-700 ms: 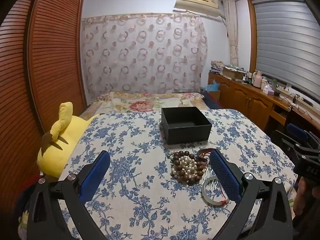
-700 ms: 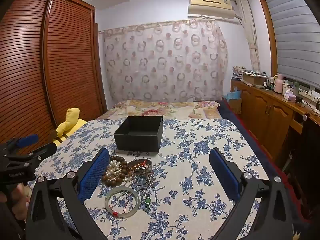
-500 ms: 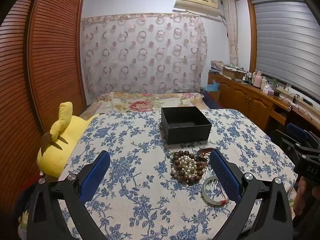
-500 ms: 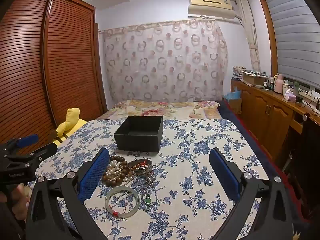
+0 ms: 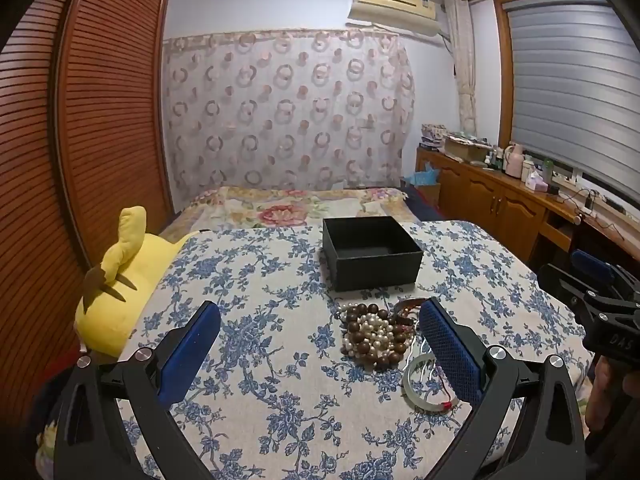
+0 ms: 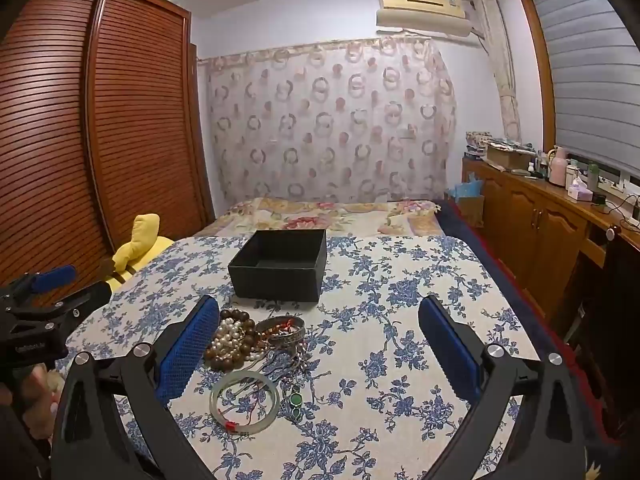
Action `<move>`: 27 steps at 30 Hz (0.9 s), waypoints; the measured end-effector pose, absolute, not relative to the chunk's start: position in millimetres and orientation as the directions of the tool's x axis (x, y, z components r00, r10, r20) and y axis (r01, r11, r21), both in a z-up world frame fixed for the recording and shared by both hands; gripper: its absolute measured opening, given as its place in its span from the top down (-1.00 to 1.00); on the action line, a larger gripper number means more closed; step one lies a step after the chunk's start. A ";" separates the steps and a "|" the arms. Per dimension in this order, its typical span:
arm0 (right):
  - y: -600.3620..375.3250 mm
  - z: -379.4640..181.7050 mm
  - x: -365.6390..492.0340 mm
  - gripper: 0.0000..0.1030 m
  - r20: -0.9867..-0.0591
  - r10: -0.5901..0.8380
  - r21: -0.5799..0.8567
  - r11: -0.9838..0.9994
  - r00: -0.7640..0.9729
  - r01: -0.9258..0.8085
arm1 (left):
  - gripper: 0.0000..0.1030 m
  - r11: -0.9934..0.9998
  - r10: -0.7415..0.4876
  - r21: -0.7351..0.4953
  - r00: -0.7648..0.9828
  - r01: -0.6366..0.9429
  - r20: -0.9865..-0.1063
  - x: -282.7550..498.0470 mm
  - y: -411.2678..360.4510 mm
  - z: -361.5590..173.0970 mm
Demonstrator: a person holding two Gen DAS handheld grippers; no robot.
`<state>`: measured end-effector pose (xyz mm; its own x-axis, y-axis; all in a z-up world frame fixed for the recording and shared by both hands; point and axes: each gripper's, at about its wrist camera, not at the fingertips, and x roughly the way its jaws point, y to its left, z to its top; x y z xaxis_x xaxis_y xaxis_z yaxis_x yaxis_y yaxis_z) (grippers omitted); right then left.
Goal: Organize jewelry
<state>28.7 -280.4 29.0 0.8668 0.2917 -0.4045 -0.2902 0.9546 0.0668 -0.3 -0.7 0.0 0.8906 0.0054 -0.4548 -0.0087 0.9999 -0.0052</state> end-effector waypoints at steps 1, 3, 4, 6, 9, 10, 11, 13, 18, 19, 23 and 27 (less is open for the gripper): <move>-280.4 29.4 28.8 -0.95 -0.405 0.291 0.067 0.955 0.867 -0.290 | -0.88 1.000 0.005 -0.006 0.891 -0.008 -0.454 -0.4 -0.6 0.0; -279.8 29.3 28.2 -0.95 -0.406 0.292 0.066 0.954 0.866 -0.291 | -0.88 1.000 0.004 -0.006 0.891 -0.007 -0.454 -0.3 -2.1 3.8; -280.6 29.0 28.7 -0.95 -0.406 0.293 0.066 0.954 0.866 -0.292 | -0.88 1.000 0.004 -0.006 0.891 -0.007 -0.453 -0.3 -3.1 6.9; -283.6 28.6 30.6 -0.95 -0.406 0.292 0.067 0.954 0.866 -0.291 | -0.88 1.000 0.004 -0.005 0.892 -0.008 -0.453 -0.4 -3.1 7.0; -283.5 28.5 30.3 -0.95 -0.406 0.292 0.066 0.955 0.866 -0.291 | -0.88 1.000 0.004 -0.007 0.892 -0.007 -0.452 -2.3 -2.2 11.2; -283.4 28.8 30.5 -0.95 -0.407 0.292 0.066 0.954 0.866 -0.291 | -0.88 1.000 0.004 -0.006 0.892 -0.008 -0.452 -2.3 -2.2 11.2; -283.4 28.9 30.5 -0.95 -0.407 0.292 0.066 0.954 0.866 -0.291 | -0.88 1.000 0.004 -0.006 0.892 -0.007 -0.451 -2.3 -2.2 11.3; -283.7 28.3 30.6 -0.95 -0.406 0.291 0.066 0.955 0.866 -0.290 | -0.88 1.000 0.003 -0.006 0.893 -0.007 -0.451 -2.5 -2.3 11.1; -283.5 29.4 30.5 -0.95 -0.407 0.292 0.066 0.954 0.865 -0.291 | -0.88 1.000 0.003 -0.006 0.894 -0.006 -0.449 -4.2 -2.3 10.8; -283.5 29.6 30.5 -0.95 -0.408 0.292 0.066 0.954 0.865 -0.291 | -0.88 1.000 0.004 -0.006 0.894 -0.007 -0.448 -4.3 -2.4 11.6; -283.8 28.9 30.6 -0.95 -0.408 0.292 0.067 0.955 0.865 -0.291 | -0.88 1.000 0.003 -0.006 0.894 -0.007 -0.448 -4.4 -2.3 10.8; -283.4 30.3 30.2 -0.95 -0.407 0.292 0.066 0.954 0.865 -0.291 | -0.88 1.000 0.003 -0.006 0.894 -0.007 -0.448 -4.5 -2.2 10.7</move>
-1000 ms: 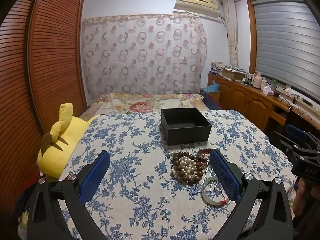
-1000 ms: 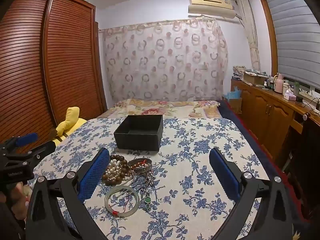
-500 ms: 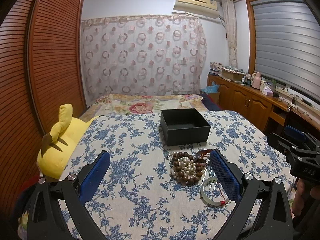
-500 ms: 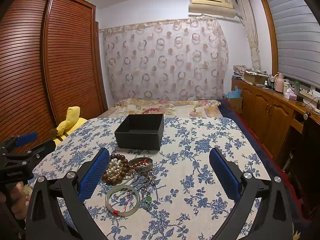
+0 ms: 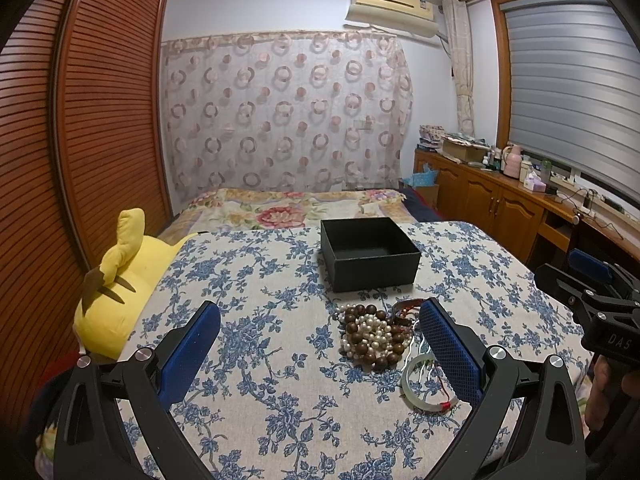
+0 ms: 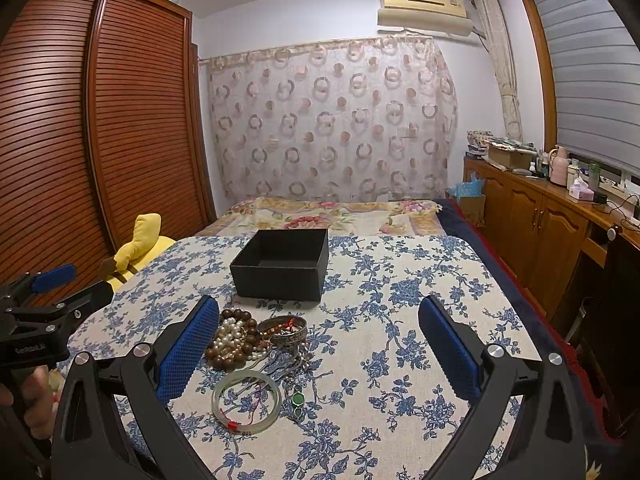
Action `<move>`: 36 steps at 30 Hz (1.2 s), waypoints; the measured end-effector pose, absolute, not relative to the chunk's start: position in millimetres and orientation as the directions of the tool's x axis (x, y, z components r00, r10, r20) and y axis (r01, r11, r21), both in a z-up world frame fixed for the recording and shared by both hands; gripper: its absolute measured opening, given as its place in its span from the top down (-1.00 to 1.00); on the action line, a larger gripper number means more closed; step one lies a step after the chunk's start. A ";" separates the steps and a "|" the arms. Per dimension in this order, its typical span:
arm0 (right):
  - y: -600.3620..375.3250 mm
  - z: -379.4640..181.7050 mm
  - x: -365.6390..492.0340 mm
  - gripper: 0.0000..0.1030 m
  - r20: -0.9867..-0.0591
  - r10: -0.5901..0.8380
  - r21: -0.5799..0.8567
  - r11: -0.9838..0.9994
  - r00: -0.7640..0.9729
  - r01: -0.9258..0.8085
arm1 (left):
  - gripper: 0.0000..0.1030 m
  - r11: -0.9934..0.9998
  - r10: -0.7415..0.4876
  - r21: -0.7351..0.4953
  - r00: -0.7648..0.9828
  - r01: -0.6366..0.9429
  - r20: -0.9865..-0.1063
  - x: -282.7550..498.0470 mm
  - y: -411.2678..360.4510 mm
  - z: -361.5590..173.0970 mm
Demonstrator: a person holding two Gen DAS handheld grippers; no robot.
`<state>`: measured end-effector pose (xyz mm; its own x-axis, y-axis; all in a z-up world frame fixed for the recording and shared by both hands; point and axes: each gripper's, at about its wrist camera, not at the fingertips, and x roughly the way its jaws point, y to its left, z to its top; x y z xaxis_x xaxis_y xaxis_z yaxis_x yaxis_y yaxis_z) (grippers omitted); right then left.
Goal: Organize jewelry
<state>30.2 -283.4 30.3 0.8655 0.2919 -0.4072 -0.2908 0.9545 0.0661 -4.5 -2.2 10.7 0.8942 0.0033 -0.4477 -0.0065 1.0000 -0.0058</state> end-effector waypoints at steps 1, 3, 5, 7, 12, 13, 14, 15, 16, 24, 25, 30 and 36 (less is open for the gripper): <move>-283.3 30.4 30.2 -0.95 -0.407 0.292 0.066 0.954 0.865 -0.291 | -0.88 1.000 0.003 -0.006 0.894 -0.006 -0.448 -4.6 -2.2 10.7; -283.6 30.1 30.2 -0.95 -0.407 0.292 0.066 0.954 0.865 -0.291 | -0.88 1.000 0.003 -0.005 0.894 -0.006 -0.447 -4.6 -2.4 10.9; -283.3 30.5 30.2 -0.95 -0.408 0.292 0.066 0.954 0.865 -0.291 | -0.88 1.000 0.004 -0.005 0.895 -0.007 -0.447 -4.6 -2.2 10.7; -283.5 29.8 30.1 -0.95 -0.408 0.292 0.066 0.955 0.865 -0.291 | -0.88 1.000 0.004 -0.006 0.895 -0.007 -0.447 -4.8 -2.3 11.5; -283.4 30.0 30.2 -0.95 -0.408 0.293 0.067 0.954 0.865 -0.291 | -0.88 1.000 0.004 -0.005 0.895 -0.007 -0.446 -4.7 -2.3 10.6; -283.3 30.1 30.1 -0.95 -0.408 0.292 0.066 0.954 0.865 -0.291 | -0.88 1.000 0.004 -0.005 0.895 -0.007 -0.446 -4.8 -2.3 10.7; -283.5 29.3 30.2 -0.95 -0.408 0.291 0.066 0.955 0.865 -0.290 | -0.88 1.000 0.004 -0.005 0.895 -0.007 -0.445 -4.8 -2.3 10.7; -283.3 30.1 30.0 -0.95 -0.408 0.293 0.067 0.954 0.865 -0.291 | -0.88 1.000 0.004 -0.005 0.895 -0.007 -0.446 -4.7 -2.3 10.7; -283.4 29.7 29.9 -0.95 -0.408 0.292 0.066 0.954 0.865 -0.292 | -0.88 1.000 0.004 -0.005 0.895 -0.007 -0.445 -4.8 -2.3 10.7; -283.4 30.6 29.7 -0.95 -0.407 0.292 0.066 0.954 0.865 -0.291 | -0.88 1.000 0.003 -0.005 0.896 -0.006 -0.444 -6.0 -4.1 12.4; -283.6 30.6 29.7 -0.95 -0.407 0.292 0.066 0.955 0.865 -0.291 | -0.88 1.000 0.003 -0.005 0.896 -0.006 -0.444 -6.0 -4.1 12.4; -283.4 30.8 29.4 -0.95 -0.408 0.292 0.066 0.954 0.865 -0.291 | -0.88 1.000 0.003 -0.005 0.896 -0.006 -0.444 -6.2 -4.1 12.5; -283.6 31.0 29.1 -0.95 -0.407 0.293 0.067 0.954 0.865 -0.291 | -0.88 1.000 0.003 -0.006 0.896 -0.006 -0.444 -6.8 -4.2 13.4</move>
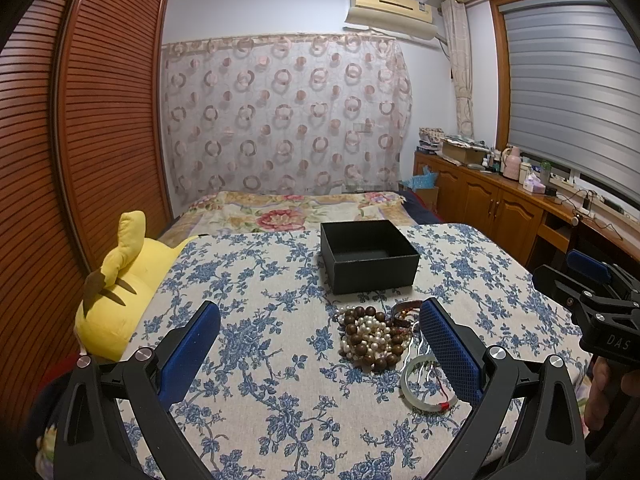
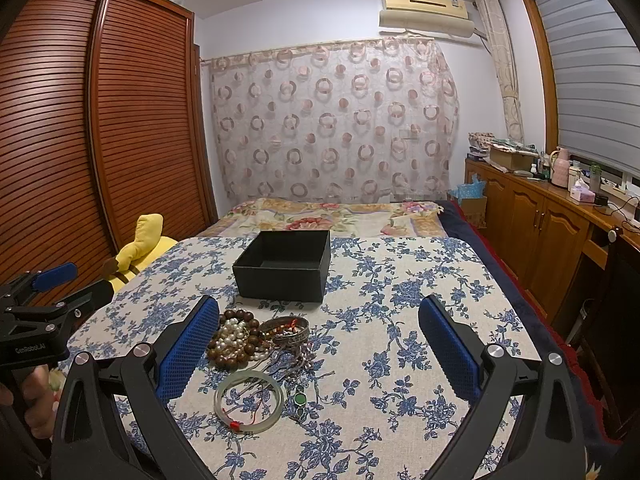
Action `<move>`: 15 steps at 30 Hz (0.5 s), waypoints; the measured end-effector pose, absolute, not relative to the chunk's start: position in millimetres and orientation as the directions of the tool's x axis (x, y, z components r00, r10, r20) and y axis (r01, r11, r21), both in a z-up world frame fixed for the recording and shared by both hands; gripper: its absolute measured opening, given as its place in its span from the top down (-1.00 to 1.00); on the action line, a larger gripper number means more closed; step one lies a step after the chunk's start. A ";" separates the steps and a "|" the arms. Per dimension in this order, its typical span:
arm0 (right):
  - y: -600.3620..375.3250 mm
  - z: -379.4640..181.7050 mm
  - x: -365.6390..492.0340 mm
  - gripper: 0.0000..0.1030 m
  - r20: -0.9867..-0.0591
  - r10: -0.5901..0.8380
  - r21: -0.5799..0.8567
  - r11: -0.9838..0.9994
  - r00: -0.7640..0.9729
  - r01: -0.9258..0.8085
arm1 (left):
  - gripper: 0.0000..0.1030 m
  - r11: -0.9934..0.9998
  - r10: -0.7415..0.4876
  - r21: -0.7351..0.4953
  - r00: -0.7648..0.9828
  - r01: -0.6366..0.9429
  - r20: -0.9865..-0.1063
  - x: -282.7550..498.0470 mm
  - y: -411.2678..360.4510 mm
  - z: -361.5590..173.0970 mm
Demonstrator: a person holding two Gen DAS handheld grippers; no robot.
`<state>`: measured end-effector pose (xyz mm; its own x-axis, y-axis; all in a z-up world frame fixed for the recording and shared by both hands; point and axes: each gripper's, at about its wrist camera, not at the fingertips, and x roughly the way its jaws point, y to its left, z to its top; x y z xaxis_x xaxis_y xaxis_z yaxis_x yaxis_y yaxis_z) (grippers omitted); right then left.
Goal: Organize jewelry
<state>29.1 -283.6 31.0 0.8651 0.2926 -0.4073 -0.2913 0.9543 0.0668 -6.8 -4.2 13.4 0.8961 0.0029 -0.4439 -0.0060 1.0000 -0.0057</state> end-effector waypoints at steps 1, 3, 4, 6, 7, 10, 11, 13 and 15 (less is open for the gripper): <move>-283.8 30.5 29.1 -0.95 -0.407 0.293 0.067 0.954 0.865 -0.291 | -0.88 1.000 0.003 -0.006 0.896 -0.006 -0.444 -7.2 -4.4 14.5; -283.5 31.2 28.9 -0.95 -0.408 0.292 0.066 0.954 0.865 -0.291 | -0.88 1.000 0.002 -0.006 0.895 -0.005 -0.446 -7.2 -4.5 15.6; -283.4 31.2 28.9 -0.95 -0.408 0.293 0.065 0.954 0.865 -0.292 | -0.88 1.000 0.000 -0.007 0.895 -0.003 -0.446 -7.4 -7.7 21.8; -282.2 27.9 29.6 -0.95 -0.410 0.293 0.066 0.954 0.864 -0.293 | -0.88 1.000 -0.002 -0.010 0.893 -0.003 -0.450 -6.4 -7.1 23.0; -281.9 27.2 29.9 -0.95 -0.411 0.294 0.066 0.954 0.863 -0.294 | -0.88 1.000 -0.003 -0.011 0.892 -0.002 -0.451 -5.9 -6.9 23.2; -281.2 24.4 31.5 -0.95 -0.416 0.294 0.066 0.954 0.860 -0.294 | -0.88 1.000 -0.006 -0.013 0.887 0.000 -0.461 -4.7 -4.2 15.0; -273.2 26.4 27.6 -0.95 -0.419 0.297 0.066 0.953 0.858 -0.297 | -0.88 1.000 -0.007 -0.013 0.885 0.001 -0.466 -3.7 -3.4 11.9; -274.8 23.5 29.0 -0.95 -0.424 0.295 0.067 0.953 0.857 -0.295 | -0.88 1.000 -0.012 -0.014 0.878 0.006 -0.479 -0.7 -2.4 4.8; -277.1 19.6 31.5 -0.95 -0.433 0.296 0.070 0.953 0.851 -0.295 | -0.88 1.000 -0.018 -0.015 0.869 0.012 -0.495 2.8 -2.1 -2.2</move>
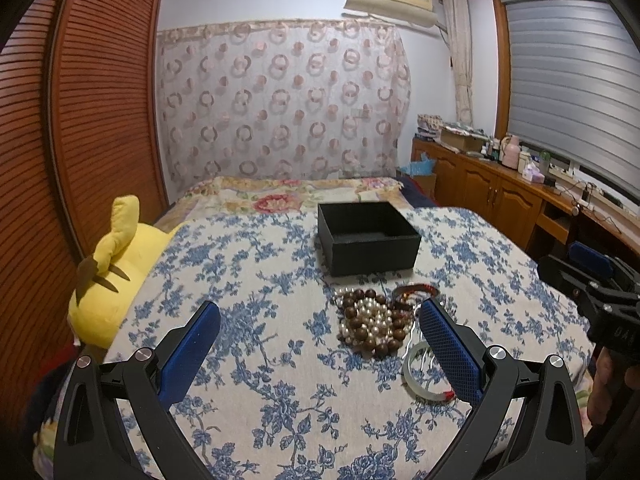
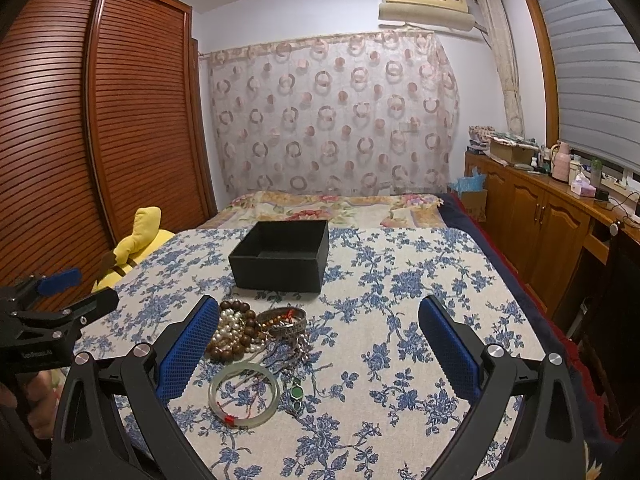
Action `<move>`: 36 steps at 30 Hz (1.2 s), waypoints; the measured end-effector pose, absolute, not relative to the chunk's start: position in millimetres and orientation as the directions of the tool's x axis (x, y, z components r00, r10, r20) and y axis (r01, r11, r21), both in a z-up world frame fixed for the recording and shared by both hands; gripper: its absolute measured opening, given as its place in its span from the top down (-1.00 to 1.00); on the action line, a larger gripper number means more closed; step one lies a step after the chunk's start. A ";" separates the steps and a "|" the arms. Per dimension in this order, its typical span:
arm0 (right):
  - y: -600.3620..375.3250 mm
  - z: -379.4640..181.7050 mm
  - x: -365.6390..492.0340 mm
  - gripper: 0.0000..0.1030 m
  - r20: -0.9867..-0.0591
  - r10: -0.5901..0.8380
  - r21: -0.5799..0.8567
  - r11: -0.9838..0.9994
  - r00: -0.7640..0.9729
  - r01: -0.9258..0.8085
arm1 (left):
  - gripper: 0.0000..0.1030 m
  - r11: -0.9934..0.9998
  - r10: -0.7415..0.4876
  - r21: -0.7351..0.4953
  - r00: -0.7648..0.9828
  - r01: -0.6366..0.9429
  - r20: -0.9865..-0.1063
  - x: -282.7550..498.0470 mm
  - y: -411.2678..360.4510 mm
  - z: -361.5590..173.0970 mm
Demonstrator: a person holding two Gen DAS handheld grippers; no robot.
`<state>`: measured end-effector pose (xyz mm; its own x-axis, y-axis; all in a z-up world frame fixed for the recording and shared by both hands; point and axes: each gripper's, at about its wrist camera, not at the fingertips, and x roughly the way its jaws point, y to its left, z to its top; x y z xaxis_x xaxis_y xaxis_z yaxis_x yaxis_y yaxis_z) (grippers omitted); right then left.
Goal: Organize jewelry
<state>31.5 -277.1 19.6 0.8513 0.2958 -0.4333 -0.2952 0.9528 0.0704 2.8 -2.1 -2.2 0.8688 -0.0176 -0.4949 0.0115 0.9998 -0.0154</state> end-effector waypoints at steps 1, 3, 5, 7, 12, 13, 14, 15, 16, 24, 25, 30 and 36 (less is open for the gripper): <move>-279.6 18.5 32.9 -0.95 -0.438 0.297 0.071 0.952 0.848 -0.297 | -0.88 1.000 -0.020 -0.015 0.863 0.015 -0.505 4.9 -2.4 -7.2; -282.7 15.1 35.4 -0.95 -0.446 0.297 0.070 0.952 0.844 -0.298 | -0.88 1.000 -0.029 -0.014 0.850 0.025 -0.525 9.8 -3.1 -15.8; -284.2 12.0 37.1 -0.95 -0.453 0.296 0.068 0.952 0.841 -0.299 | -0.88 0.999 -0.035 -0.011 0.840 0.035 -0.541 13.5 -5.2 -22.0; -286.0 8.0 39.1 -0.95 -0.462 0.294 0.065 0.952 0.837 -0.299 | -0.88 0.999 -0.050 -0.014 0.830 0.051 -0.555 16.7 -6.9 -29.0; -291.1 0.2 43.1 -0.95 -0.484 0.292 0.059 0.951 0.825 -0.302 | -0.88 0.996 -0.088 -0.031 0.804 0.086 -0.588 22.8 -10.4 -42.3; -292.1 -1.2 43.7 -0.95 -0.487 0.291 0.058 0.951 0.823 -0.302 | -0.88 0.995 -0.095 -0.032 0.799 0.095 -0.594 23.6 -11.5 -43.6; -293.1 -2.1 43.8 -0.95 -0.490 0.290 0.057 0.952 0.822 -0.302 | -0.88 0.994 -0.100 -0.031 0.795 0.102 -0.599 24.5 -13.2 -45.5; -294.3 -4.3 44.6 -0.92 -0.495 0.294 0.056 0.950 0.817 -0.307 | -0.88 0.993 -0.107 -0.030 0.790 0.112 -0.604 25.3 -15.1 -47.9; -295.7 -6.1 45.4 -0.86 -0.502 0.296 0.056 0.949 0.813 -0.311 | -0.88 0.992 -0.118 -0.032 0.783 0.124 -0.611 26.4 -17.1 -50.1; -313.2 -21.4 49.3 -0.59 -0.544 0.292 0.039 0.945 0.787 -0.324 | -0.88 0.959 -0.260 -0.101 0.690 0.263 -0.675 39.4 -41.2 -71.2; -315.3 -23.2 49.8 -0.59 -0.550 0.295 0.039 0.943 0.781 -0.329 | -0.87 0.954 -0.277 -0.110 0.677 0.279 -0.681 41.0 -44.3 -73.4; -325.5 -27.9 52.4 -0.59 -0.563 0.276 0.035 0.950 0.779 -0.311 | -0.87 0.925 -0.341 -0.134 0.619 0.356 -0.707 47.4 -61.8 -81.5; -329.9 -31.7 57.8 -0.59 -0.571 0.272 0.042 0.952 0.775 -0.303 | -0.64 0.909 -0.349 -0.128 0.555 0.398 -0.755 60.4 -78.4 -94.4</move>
